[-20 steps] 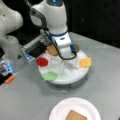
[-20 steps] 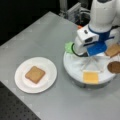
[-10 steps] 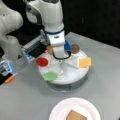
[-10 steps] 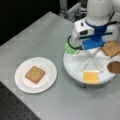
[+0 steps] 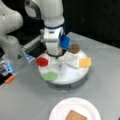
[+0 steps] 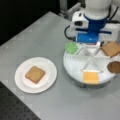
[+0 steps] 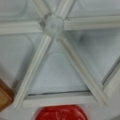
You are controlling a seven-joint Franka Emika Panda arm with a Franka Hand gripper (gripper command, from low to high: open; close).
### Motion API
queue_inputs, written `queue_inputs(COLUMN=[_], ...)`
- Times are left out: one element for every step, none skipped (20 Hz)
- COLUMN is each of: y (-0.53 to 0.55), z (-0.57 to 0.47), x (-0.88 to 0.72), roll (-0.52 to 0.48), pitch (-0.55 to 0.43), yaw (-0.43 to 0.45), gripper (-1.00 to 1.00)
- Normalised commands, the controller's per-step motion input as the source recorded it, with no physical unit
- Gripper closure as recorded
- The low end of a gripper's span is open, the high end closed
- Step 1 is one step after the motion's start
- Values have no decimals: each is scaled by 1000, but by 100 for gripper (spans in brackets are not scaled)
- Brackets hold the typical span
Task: Ingredient selection for cheeseburger or sandwich
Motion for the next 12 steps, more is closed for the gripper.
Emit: queue_inputs(y=[-34, -37, -41, -44, -53, -63, -75, -31, -50, -74, -110, -127], z=[298, 295, 288, 278, 278, 261, 239, 130, 133, 132, 136, 139], x=[201, 190, 181, 169, 172, 168, 161, 89, 80, 59, 38, 27], roll=[10, 26, 61, 117, 164, 144, 110, 74, 101, 114, 111, 107], pitch=[80, 65, 63, 80, 97, 43, 1, 20, 25, 36, 58, 65], yaw=[-450, -451, -466, -492, -501, -527, -510, -295, -323, -288, -239, -206], gripper=[-100, -100, -100, -100, -100, -100, -100, -100, -100, -100, -100, -100])
